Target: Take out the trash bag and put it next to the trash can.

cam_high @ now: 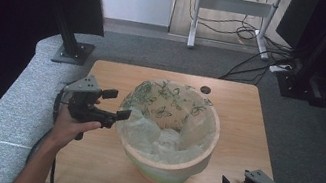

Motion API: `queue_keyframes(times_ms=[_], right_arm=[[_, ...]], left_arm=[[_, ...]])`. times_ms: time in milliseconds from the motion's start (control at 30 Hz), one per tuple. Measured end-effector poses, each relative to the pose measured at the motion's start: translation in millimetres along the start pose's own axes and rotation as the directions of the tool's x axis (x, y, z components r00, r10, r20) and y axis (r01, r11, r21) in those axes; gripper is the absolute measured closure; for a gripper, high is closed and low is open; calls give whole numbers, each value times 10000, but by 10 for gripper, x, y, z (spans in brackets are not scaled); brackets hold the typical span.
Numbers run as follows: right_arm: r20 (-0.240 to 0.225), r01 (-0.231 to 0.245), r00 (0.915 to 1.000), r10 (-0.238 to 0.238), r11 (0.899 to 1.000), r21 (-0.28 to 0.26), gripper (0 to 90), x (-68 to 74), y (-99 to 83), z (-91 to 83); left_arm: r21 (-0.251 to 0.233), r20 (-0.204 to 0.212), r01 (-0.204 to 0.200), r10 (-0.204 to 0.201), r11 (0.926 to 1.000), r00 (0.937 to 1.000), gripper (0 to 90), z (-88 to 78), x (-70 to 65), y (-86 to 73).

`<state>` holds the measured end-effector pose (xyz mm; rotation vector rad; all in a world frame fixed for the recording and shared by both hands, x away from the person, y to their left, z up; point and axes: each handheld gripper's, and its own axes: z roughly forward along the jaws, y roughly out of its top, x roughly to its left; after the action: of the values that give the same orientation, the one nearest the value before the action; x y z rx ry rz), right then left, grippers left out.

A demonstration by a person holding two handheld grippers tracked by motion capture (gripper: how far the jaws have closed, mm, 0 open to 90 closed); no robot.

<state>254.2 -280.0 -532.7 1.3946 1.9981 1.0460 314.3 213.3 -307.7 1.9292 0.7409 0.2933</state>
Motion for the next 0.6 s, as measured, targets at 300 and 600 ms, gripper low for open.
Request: queue_keyframes(times_ms=[300, 600], right_arm=[[135, -136, 9998, 137, 9999, -32, 115, -20, 9, -9], [-370, -178, 9992, 157, 9982, -580, 140, -46, 149, -131]], left_arm=[[-38, -82, 88, -88, 10000, 9999, 634, 127, 21, -91], [-116, 84, 190, -189, 9998, 9998, 900, 101, 17, 22]])
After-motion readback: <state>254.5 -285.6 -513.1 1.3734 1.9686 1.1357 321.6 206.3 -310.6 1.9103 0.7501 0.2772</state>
